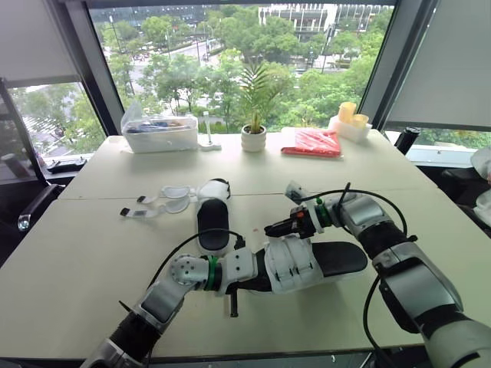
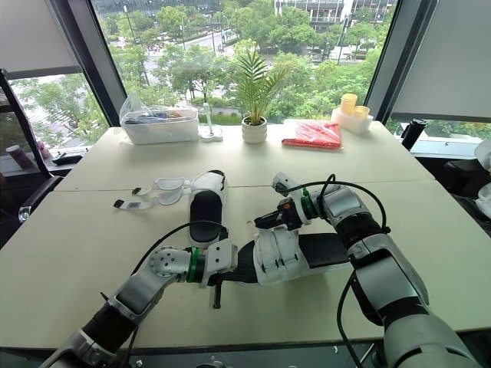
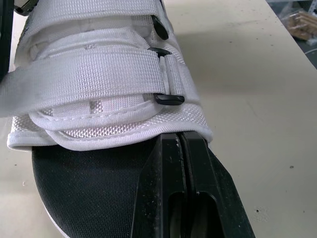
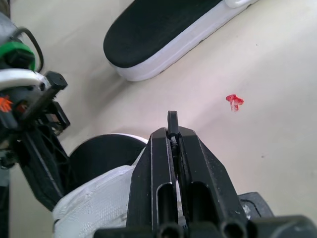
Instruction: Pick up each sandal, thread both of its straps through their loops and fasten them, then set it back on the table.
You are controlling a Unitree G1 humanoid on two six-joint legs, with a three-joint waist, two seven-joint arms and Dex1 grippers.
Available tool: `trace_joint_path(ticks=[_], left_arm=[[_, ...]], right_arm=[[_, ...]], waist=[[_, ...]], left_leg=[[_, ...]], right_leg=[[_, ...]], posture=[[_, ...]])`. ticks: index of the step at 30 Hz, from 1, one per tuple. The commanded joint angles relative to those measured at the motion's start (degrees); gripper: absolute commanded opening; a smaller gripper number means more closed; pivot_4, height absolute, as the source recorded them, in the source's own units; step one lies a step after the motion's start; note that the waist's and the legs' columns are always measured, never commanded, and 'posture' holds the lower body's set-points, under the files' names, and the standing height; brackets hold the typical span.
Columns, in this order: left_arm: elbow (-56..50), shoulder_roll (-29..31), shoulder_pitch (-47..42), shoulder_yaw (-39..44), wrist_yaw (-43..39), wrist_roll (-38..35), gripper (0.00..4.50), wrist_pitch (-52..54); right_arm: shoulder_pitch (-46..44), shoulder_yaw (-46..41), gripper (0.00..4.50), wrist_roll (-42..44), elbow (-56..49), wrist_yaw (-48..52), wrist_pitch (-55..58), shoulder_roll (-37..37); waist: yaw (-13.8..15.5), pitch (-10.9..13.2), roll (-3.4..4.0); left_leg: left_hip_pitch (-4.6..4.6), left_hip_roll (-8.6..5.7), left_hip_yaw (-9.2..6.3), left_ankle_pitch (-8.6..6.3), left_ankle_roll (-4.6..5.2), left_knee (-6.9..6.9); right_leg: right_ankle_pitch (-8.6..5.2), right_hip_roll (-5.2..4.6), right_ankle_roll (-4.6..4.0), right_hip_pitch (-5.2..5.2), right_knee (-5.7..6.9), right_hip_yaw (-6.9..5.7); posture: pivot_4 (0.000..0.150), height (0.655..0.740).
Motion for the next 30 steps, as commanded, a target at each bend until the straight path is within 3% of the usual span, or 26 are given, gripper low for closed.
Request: trace_joint_path(ticks=[1, 4, 7, 15, 19, 22, 26, 30], left_arm=[[1.5, 1.1, 3.7, -4.6, -1.9, 2.6, 0.0, 2.8], [1.2, 1.1, 4.0, -4.5, -1.6, 2.7, 0.0, 3.0], [0.9, 1.1, 4.1, -4.4, -1.5, 2.7, 0.0, 3.2], [1.0, 0.8, 4.1, -4.3, -1.4, 2.8, 0.0, 3.3], [1.6, 0.4, 3.7, -4.4, -1.2, 2.9, 0.0, 2.9], [2.5, 0.1, 3.2, -3.9, -0.7, 3.3, 0.0, 1.3], [4.2, -0.5, 2.6, -2.2, 0.4, 3.0, 0.0, -1.1], [4.1, -1.3, 1.2, 1.7, 1.3, 0.0, 0.0, -0.4]], right_arm=[[-0.7, 1.3, 0.06, -6.8, 2.5, -3.1, -6.0, -1.6], [0.5, 3.4, 1.12, -10.2, 1.9, -3.8, -10.1, -2.2], [0.9, 3.8, 2.6, -13.4, 2.6, -6.1, -13.1, -1.7], [0.2, 2.6, 2.6, -18.7, 6.9, -12.0, -18.6, 0.6], [-2.3, -3.4, 2.6, -15.7, 5.8, -13.5, -18.5, -1.2], [-0.7, -9.3, 2.6, -12.5, -3.6, -13.2, -17.6, -6.0], [10.7, -14.4, 2.6, -7.6, -21.7, -9.0, -14.0, -12.7], [25.9, -19.7, 2.6, -9.3, -33.6, -13.7, -29.2, -18.0]], waist=[[0.0, -0.1, 0.02], [0.1, -0.3, 0.05], [0.3, -0.3, 0.05], [0.2, -0.3, 0.06], [0.3, -0.3, 0.09], [0.6, -0.2, 0.2], [1.5, -0.2, 0.17], [1.8, -0.2, 0.12]], left_leg=[[0.0, 0.0, 0.0, 0.0, 0.0, 0.0], [0.02, 0.0, 0.0, 0.01, -0.01, 0.01], [-0.04, -0.04, -0.02, 0.01, -0.01, -0.13], [-0.06, -0.07, -0.02, 0.02, -0.06, -0.43], [0.0, -0.07, -0.03, 0.04, -0.1, -0.38], [-0.09, -0.11, -0.04, 0.05, -0.09, -0.38], [-0.15, -0.16, -0.03, 0.01, -0.04, -0.4], [-0.14, -0.11, -0.07, 0.01, -0.05, -0.37]], right_leg=[[0.0, 0.0, -0.01, 0.0, 0.0, 0.0], [0.0, 0.01, -0.01, 0.02, 0.0, 0.0], [0.0, -0.02, 0.0, -0.09, -0.03, 0.0], [0.0, -0.05, 0.0, -0.23, -0.11, 0.0], [0.0, -0.04, 0.0, -0.14, -0.08, -0.01], [0.0, -0.08, 0.0, -0.23, -0.1, -0.01], [-0.01, -0.14, 0.02, -0.27, -0.17, -0.02], [-0.03, -0.14, 0.05, -0.16, -0.21, -0.09]], posture=[[0.15, 0.74], [0.15, 0.74], [0.15, 0.74], [0.15, 0.74], [0.15, 0.74], [0.15, 0.74], [0.15, 0.74], [0.15, 0.74]])
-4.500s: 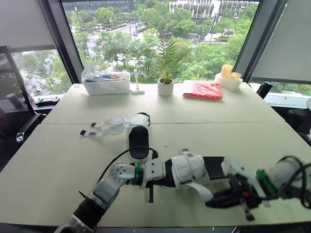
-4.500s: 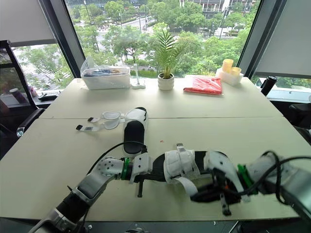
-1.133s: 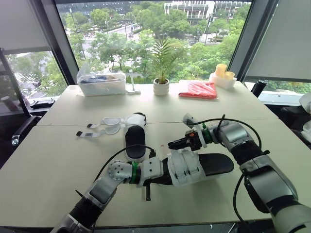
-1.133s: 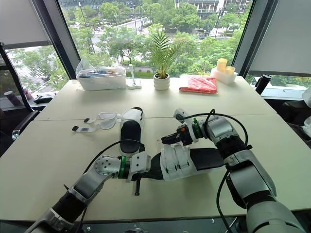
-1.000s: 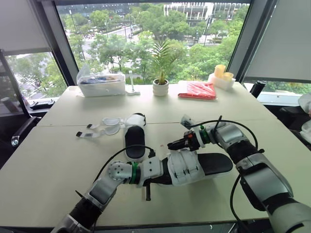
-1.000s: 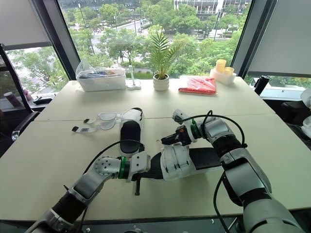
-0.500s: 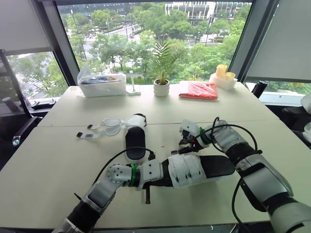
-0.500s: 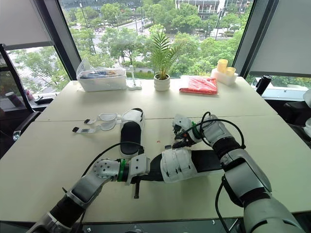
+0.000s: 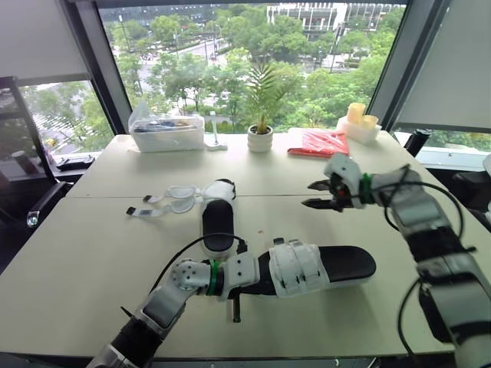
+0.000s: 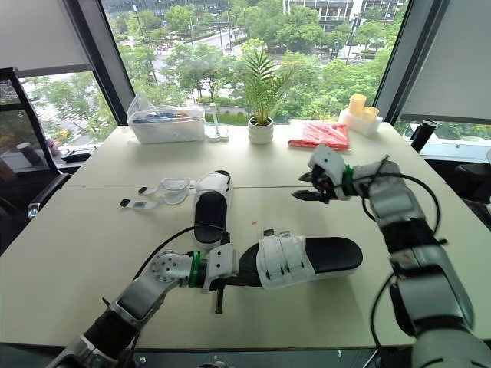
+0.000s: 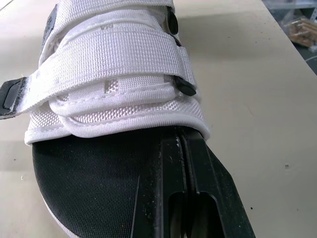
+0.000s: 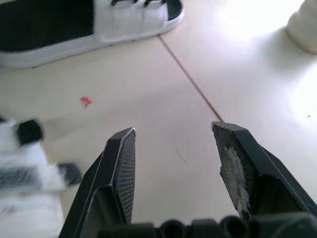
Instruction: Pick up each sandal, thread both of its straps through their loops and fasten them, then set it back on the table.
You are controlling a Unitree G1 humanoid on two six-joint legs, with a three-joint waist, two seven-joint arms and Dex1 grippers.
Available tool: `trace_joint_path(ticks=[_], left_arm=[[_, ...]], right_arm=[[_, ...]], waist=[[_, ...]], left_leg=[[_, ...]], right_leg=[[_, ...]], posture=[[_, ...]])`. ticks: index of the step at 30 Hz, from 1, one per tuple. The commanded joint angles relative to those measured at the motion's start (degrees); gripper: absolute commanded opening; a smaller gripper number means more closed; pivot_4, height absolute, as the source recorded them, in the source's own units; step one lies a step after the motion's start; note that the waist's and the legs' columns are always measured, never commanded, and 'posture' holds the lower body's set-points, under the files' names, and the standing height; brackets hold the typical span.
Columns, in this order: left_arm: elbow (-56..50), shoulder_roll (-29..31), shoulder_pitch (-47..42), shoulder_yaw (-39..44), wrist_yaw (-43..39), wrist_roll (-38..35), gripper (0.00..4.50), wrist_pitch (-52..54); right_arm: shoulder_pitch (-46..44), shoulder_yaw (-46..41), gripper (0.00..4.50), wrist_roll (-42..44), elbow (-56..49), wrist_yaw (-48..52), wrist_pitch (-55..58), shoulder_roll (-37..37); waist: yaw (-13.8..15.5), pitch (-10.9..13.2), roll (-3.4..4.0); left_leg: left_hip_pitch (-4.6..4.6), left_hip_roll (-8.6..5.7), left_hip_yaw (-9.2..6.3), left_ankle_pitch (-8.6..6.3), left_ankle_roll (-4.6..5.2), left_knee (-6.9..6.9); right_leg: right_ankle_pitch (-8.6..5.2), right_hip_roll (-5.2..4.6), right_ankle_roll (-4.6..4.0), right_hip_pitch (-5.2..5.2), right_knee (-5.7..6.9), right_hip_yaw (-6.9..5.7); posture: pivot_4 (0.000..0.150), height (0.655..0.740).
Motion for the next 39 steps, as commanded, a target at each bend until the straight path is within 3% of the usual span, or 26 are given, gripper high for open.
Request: trace_joint_path(ticks=[1, 5, 8, 12, 15, 17, 24, 31, 34, 39], left_arm=[[2.4, 0.5, 0.1, 2.1, 0.9, -0.5, 0.0, 2.9], [-1.3, 1.0, -0.8, 6.0, 1.0, -4.4, 0.0, 6.2], [-4.6, 1.5, -1.3, 9.3, 1.4, -7.6, 0.0, 10.0], [-7.4, 2.0, -1.7, 13.9, 2.5, -12.2, 0.0, 15.5], [-7.2, 3.2, -1.8, 16.8, 3.0, -13.8, 0.0, 17.7], [-7.1, 4.4, -1.7, 17.7, 3.1, -13.8, 0.0, 17.9], [-6.8, 7.5, -1.9, 21.9, 4.6, -14.8, 0.0, 19.5], [-7.6, 8.2, -1.8, 22.9, 5.7, -15.1, 0.0, 20.2], [-8.2, 8.4, -1.6, 23.2, 6.4, -15.2, 0.0, 20.3], [-9.0, 8.7, -1.2, 23.6, 7.3, -15.6, 0.0, 20.4]], right_arm=[[8.6, -4.6, 2.6, -0.8, -8.2, -4.3, -12.7, -2.9], [17.7, -5.9, 2.6, -7.0, -6.9, -12.1, -36.9, -6.0], [17.7, -5.8, 2.6, -14.1, -2.2, -20.5, -54.9, -7.6], [17.1, -3.6, 2.6, -20.4, 2.5, -27.1, -69.5, -8.1], [16.3, -2.0, 3.53, -25.5, 5.5, -31.9, -79.7, -7.0], [14.4, -1.5, 4.47, -28.8, 7.2, -35.3, -84.3, -5.7], [4.2, 0.2, 4.47, -46.2, 14.3, -47.8, -93.9, -0.5], [-2.1, 6.5, 4.47, -63.2, 17.6, -63.0, -96.6, 0.5], [-4.2, 11.1, 3.7, -70.7, 17.5, -71.7, -94.5, -0.5], [-7.6, 18.5, 1.18, -78.6, 17.7, -85.3, -89.6, -2.3]], waist=[[-0.3, 0.1, 0.1], [-1.4, 0.3, 0.32], [-2.4, 0.5, 0.28], [-2.6, 0.7, 0.24], [-2.3, 0.7, 0.22], [-2.3, 0.7, 0.23], [-2.3, 0.8, 0.18], [-1.9, 0.8, 0.15], [-1.9, 0.8, 0.12], [-2.0, 0.9, -0.01]], left_leg=[[0.0, 0.0, 0.07, 0.0, 0.0, 0.05], [-0.04, 0.01, 0.26, 0.05, -0.01, 0.08], [-0.03, 0.08, 0.22, 0.14, 0.03, 0.03], [-0.03, 0.14, 0.19, 0.21, -0.01, -0.03], [-0.03, 0.14, 0.18, 0.26, -0.08, -0.03], [-0.02, 0.13, 0.18, 0.39, -0.29, -0.03], [0.01, 0.13, 0.16, 0.54, -0.54, -0.04], [0.0, 0.08, 0.17, 0.59, -0.63, -0.08], [0.0, 0.07, 0.18, 0.63, -0.69, -0.08], [0.0, 0.1, 0.26, 0.79, -0.95, -0.15]], right_leg=[[-0.01, -0.01, 0.02, 0.0, 0.03, 0.05], [0.0, -0.03, 0.02, -0.02, 0.18, 0.14], [0.0, 0.06, 0.03, -0.07, 0.22, 0.1], [0.01, 0.17, 0.02, -0.13, 0.26, 0.1], [0.01, 0.19, 0.01, -0.13, 0.26, 0.1], [0.01, 0.21, 0.01, -0.12, 0.26, 0.11], [0.01, 0.27, -0.02, -0.23, 0.39, 0.13], [0.01, 0.33, -0.04, -0.53, 0.56, 0.18], [0.0, 0.33, -0.05, -0.61, 0.66, 0.22], [-0.19, 0.29, -0.37, -0.79, 1.32, 0.38]], posture=[[0.15, 0.74], [0.15, 0.74], [0.15, 0.74], [0.15, 0.74], [0.15, 0.74], [0.15, 0.74], [0.15, 0.74], [0.15, 0.74], [0.15, 0.74], [0.15, 0.74]])
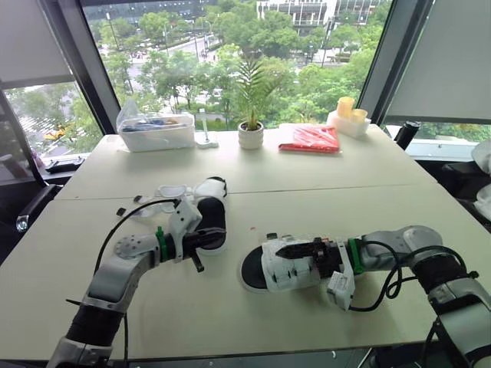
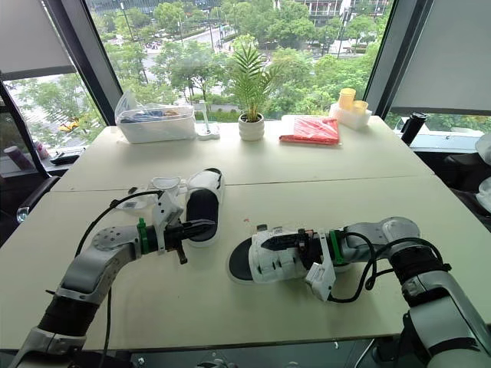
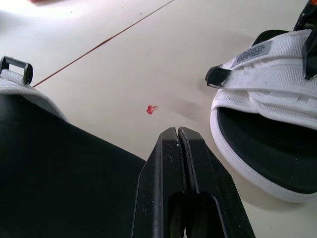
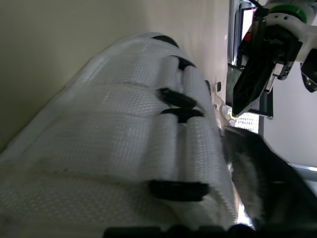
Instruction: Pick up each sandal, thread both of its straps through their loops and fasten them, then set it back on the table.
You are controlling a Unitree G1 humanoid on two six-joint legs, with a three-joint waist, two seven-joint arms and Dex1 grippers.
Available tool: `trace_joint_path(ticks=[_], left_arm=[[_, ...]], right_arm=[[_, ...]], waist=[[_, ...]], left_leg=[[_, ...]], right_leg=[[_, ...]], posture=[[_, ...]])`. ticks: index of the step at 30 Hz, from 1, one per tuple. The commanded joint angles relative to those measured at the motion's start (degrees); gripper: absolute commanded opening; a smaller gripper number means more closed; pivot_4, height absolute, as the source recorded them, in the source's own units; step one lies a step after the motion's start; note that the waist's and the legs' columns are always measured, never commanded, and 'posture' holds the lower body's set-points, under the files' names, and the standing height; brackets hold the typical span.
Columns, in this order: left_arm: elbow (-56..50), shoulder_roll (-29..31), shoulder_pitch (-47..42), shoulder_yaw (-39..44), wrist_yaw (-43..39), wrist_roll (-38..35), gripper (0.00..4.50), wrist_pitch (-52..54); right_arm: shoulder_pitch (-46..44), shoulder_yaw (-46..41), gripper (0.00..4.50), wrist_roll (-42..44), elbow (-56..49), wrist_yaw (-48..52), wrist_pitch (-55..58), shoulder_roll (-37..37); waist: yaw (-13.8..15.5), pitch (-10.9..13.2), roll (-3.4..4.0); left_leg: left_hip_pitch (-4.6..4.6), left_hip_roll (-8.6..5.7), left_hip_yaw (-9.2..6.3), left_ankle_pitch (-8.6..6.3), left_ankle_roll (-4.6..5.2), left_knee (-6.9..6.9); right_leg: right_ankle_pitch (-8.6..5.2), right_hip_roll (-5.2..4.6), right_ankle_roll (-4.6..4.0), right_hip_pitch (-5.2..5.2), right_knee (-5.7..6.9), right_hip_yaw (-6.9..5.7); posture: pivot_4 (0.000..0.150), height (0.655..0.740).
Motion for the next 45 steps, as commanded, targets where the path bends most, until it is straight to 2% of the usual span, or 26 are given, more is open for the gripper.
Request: trace_joint_path(ticks=[1, 2, 3, 7, 9, 14, 16, 18, 20, 29, 33, 38, 41, 42, 45], left_arm=[[-2.6, 0.8, 0.0, 1.7, 0.6, -1.0, 0.0, 0.1], [-2.8, 0.8, 0.1, 1.7, 0.8, -1.1, 0.0, 0.2], [-3.0, 0.8, 0.2, 1.7, 0.9, -1.2, 0.0, 0.2], [-4.0, 0.8, 0.1, 2.1, 1.8, -1.6, 0.0, 0.6], [-4.4, 0.6, -0.3, 2.8, 2.8, -1.9, 0.0, 0.9], [-4.0, 0.1, -1.1, 3.7, 5.6, -0.9, 0.0, 0.0], [-3.4, -0.2, -1.5, 3.8, 6.6, -0.5, 0.0, -0.6], [-2.9, -0.4, -1.5, 3.8, 7.5, -0.1, 0.0, -1.2], [-2.7, -0.6, -1.6, 3.7, 8.0, 0.2, 0.0, -1.5], [-1.7, -0.2, -2.3, 2.6, 10.2, 3.1, 0.0, -3.8], [-2.3, 0.0, -1.6, 2.2, 10.2, 4.2, 0.0, -4.2], [-2.5, 0.9, -1.3, 1.0, 9.6, 6.6, 0.0, -5.4], [-2.6, 1.5, -1.2, 0.2, 9.0, 7.9, 0.0, -6.3], [-2.7, 1.9, -1.4, -0.2, 8.9, 8.4, 0.0, -6.4], [-3.6, 2.7, -2.1, -0.8, 8.9, 9.7, 0.0, -6.1]], right_arm=[[-2.9, 3.9, 0.6, -4.1, 0.1, -8.6, 3.5, -1.9], [-3.5, 4.9, 0.15, -4.3, 0.5, -10.2, 4.3, -2.1], [-4.0, 5.5, 0.04, -4.0, 1.0, -11.3, 5.2, -2.2], [-5.5, 4.7, 0.04, 1.3, 3.8, -11.1, 8.0, -2.9], [-7.0, 1.7, 0.04, 9.5, 8.1, -4.8, 11.9, -2.2], [-13.9, -4.4, 0.04, 23.7, 20.7, 16.1, 37.8, 3.5], [-17.2, -6.0, 0.04, 26.2, 25.0, 19.5, 49.5, 6.3], [-20.3, -7.0, 0.04, 28.0, 29.0, 20.4, 61.2, 9.5], [-22.1, -5.5, 0.04, 27.7, 32.0, 19.6, 67.6, 11.8], [-25.3, -2.7, 0.04, 30.4, 40.9, 17.1, 80.5, 18.2], [-25.1, -3.0, 1.79, 33.3, 41.0, 19.8, 81.5, 19.2], [-24.1, -3.0, 4.35, 36.2, 38.7, 26.1, 80.8, 17.4], [-22.1, -4.4, 4.43, 39.7, 34.7, 32.9, 81.4, 15.6], [-20.0, -4.8, 4.43, 41.1, 30.3, 37.6, 82.3, 14.1], [-9.4, -8.7, 4.43, 47.7, 6.4, 52.3, 91.2, 9.1]], waist=[[-0.1, 0.0, -0.01], [-0.1, 0.0, -0.06], [-0.2, 0.1, -0.12], [-0.5, 0.2, -0.31], [-0.8, 0.2, -0.38], [-1.7, 0.3, -0.43], [-1.7, 0.3, -0.43], [-1.8, 0.3, -0.43], [-1.7, 0.3, -0.43], [-1.6, 0.3, -0.4], [-1.7, 0.3, -0.4], [-1.7, 0.3, -0.39], [-1.7, 0.3, -0.39], [-1.7, 0.3, -0.39], [-1.2, 0.3, -0.4]], left_leg=[[0.0, 0.02, -0.02, 0.03, -0.04, -0.01], [0.01, 0.05, -0.05, 0.05, -0.09, -0.03], [0.03, 0.06, -0.07, 0.07, -0.11, -0.02], [0.04, 0.06, -0.08, 0.11, -0.14, 0.03], [0.03, 0.06, -0.08, 0.13, -0.14, 0.04], [0.03, 0.08, -0.09, 0.13, -0.12, 0.03], [0.03, 0.11, -0.1, 0.11, -0.1, -0.04], [0.03, 0.13, -0.11, 0.11, -0.1, -0.12], [0.02, 0.13, -0.11, 0.11, -0.11, -0.2], [-0.04, 0.1, -0.1, 0.11, -0.13, -0.29], [-0.04, 0.09, -0.11, 0.11, -0.13, -0.28], [-0.04, 0.09, -0.11, 0.11, -0.13, -0.28], [-0.04, 0.1, -0.12, 0.1, -0.13, -0.27], [-0.04, 0.1, -0.12, 0.1, -0.12, -0.25], [-0.04, 0.1, -0.19, 0.02, 0.01, -0.21]], right_leg=[[-0.03, -0.01, -0.05, 0.01, 0.07, 0.0], [-0.12, 0.01, -0.22, 0.04, 0.08, 0.0], [-0.13, 0.04, -0.25, 0.05, 0.11, -0.01], [-0.13, 0.06, -0.26, 0.11, 0.16, -0.01], [-0.13, 0.06, -0.26, 0.13, 0.16, -0.01], [-0.03, 0.06, -0.1, 0.15, 0.16, -0.04], [-0.03, 0.07, -0.11, 0.14, 0.16, -0.06], [-0.04, 0.07, -0.14, 0.08, 0.14, -0.06], [-0.06, 0.06, -0.17, 0.0, 0.13, -0.06], [-0.07, 0.03, -0.19, -0.09, 0.1, -0.08], [-0.07, 0.03, -0.19, -0.08, 0.11, -0.11], [-0.07, 0.04, -0.19, -0.1, 0.15, -0.14], [-0.07, 0.05, -0.18, -0.09, 0.15, -0.16], [-0.07, 0.04, -0.18, -0.08, 0.15, -0.17], [-0.07, 0.03, -0.18, -0.02, 0.13, -0.2]], posture=[[0.15, 0.74], [0.15, 0.74], [0.15, 0.74], [0.15, 0.74], [0.15, 0.74], [0.15, 0.74], [0.15, 0.74], [0.15, 0.74], [0.15, 0.74], [0.15, 0.74], [0.15, 0.74], [0.15, 0.74], [0.15, 0.74], [0.15, 0.74], [0.15, 0.74]])
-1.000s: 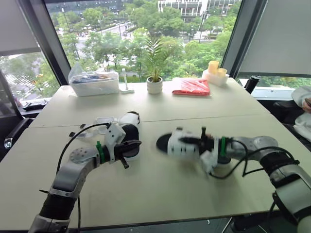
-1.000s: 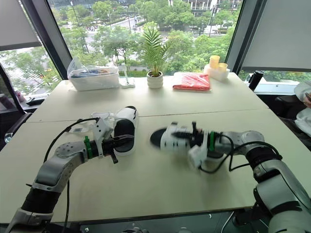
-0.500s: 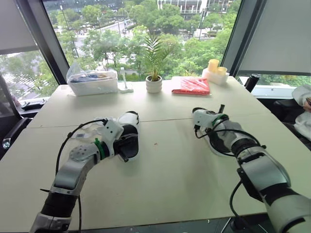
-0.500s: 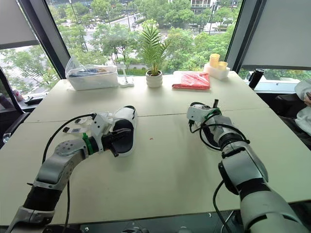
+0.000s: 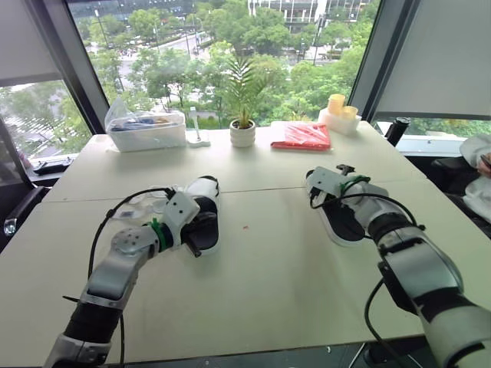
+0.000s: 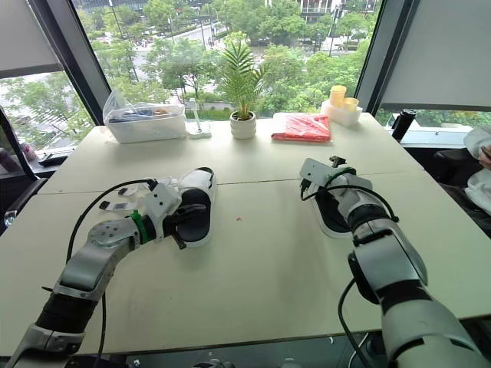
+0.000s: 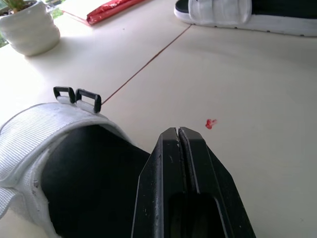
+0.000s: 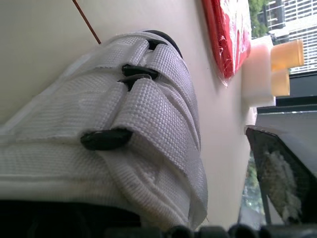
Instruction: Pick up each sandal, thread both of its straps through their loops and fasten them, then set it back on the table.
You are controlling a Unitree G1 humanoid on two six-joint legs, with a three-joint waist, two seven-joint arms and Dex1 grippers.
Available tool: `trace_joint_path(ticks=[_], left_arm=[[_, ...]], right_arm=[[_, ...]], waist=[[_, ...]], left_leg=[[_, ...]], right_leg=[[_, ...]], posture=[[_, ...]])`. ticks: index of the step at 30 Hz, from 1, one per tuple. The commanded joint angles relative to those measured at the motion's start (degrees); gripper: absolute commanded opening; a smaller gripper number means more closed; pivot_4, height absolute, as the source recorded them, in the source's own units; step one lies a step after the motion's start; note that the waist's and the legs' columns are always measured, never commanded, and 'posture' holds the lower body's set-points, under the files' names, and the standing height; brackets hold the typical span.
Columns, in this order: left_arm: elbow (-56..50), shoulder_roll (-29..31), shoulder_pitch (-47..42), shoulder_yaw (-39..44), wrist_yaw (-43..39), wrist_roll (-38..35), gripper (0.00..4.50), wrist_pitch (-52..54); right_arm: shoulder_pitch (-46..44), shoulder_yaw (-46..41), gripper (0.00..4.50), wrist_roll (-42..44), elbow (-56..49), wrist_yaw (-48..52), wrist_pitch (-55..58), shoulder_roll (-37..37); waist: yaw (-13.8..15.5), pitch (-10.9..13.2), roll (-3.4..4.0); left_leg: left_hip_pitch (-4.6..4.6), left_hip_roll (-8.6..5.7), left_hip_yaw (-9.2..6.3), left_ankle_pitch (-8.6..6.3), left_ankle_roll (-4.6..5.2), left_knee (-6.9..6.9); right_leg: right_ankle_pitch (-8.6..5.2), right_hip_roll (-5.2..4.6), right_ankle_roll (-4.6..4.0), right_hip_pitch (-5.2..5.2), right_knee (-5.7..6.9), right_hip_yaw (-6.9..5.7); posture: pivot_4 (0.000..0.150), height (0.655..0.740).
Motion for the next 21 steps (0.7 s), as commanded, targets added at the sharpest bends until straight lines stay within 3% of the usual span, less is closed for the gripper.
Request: trace_joint_path(ticks=[1, 4, 7, 11, 14, 21], left_arm=[[-2.9, 1.6, -1.4, -0.3, 0.1, 1.6, 0.0, -0.7], [-3.4, 2.6, -2.2, -1.0, 1.2, 4.1, 0.0, -1.1], [-4.1, 4.8, -4.2, -3.2, 4.2, 11.0, 0.0, -1.7], [-3.6, 7.3, -6.0, -7.1, 7.2, 19.9, 0.0, -3.3], [-2.3, 8.2, -7.6, -9.8, 9.1, 25.8, 0.88, -4.5], [5.3, 6.5, -14.5, -15.4, 11.4, 36.7, 4.32, -3.9]], right_arm=[[11.3, -4.5, 4.43, 8.2, -25.9, 17.1, 11.7, -4.5], [20.4, -8.2, 4.43, 12.8, -45.0, 24.6, 21.8, -8.2], [32.1, -17.4, 4.43, 28.0, -69.5, 37.6, 36.1, -12.9], [35.5, -28.3, 4.43, 45.8, -84.6, 41.7, 52.2, -10.1], [35.0, -32.5, 4.5, 52.9, -88.1, 39.3, 59.9, -8.0], [34.2, -33.7, 4.5, 60.5, -90.1, 32.2, 63.2, -6.3]], waist=[[0.3, 0.0, 0.0], [0.3, 0.0, 0.0], [0.4, 0.0, -0.01], [-0.1, 0.0, 0.03], [0.5, 0.0, -0.03], [2.0, 0.0, -0.08]], left_leg=[[-0.02, 0.0, -0.07, -0.11, 0.17, 0.02], [-0.02, 0.0, -0.09, -0.19, 0.29, 0.07], [-0.07, 0.0, -0.1, -0.21, 0.33, 0.11], [-0.06, 0.04, -0.02, -0.23, 0.35, 0.16], [-0.07, 0.07, -0.07, -0.24, 0.35, 0.29], [-0.38, 0.01, -0.08, -0.25, 0.38, 0.37]], right_leg=[[0.0, 0.0, 0.01, 0.04, -0.03, -0.04], [-0.01, -0.02, 0.02, 0.07, -0.05, -0.07], [0.0, -0.05, 0.03, 0.06, -0.04, -0.1], [0.0, -0.07, 0.04, 0.04, -0.03, -0.08], [0.0, -0.07, 0.04, 0.11, 0.0, -0.12], [0.01, -0.17, 0.04, -0.1, -0.1, -0.18]], posture=[[0.15, 0.74], [0.15, 0.74], [0.15, 0.74], [0.15, 0.74], [0.15, 0.74], [0.15, 0.74]])
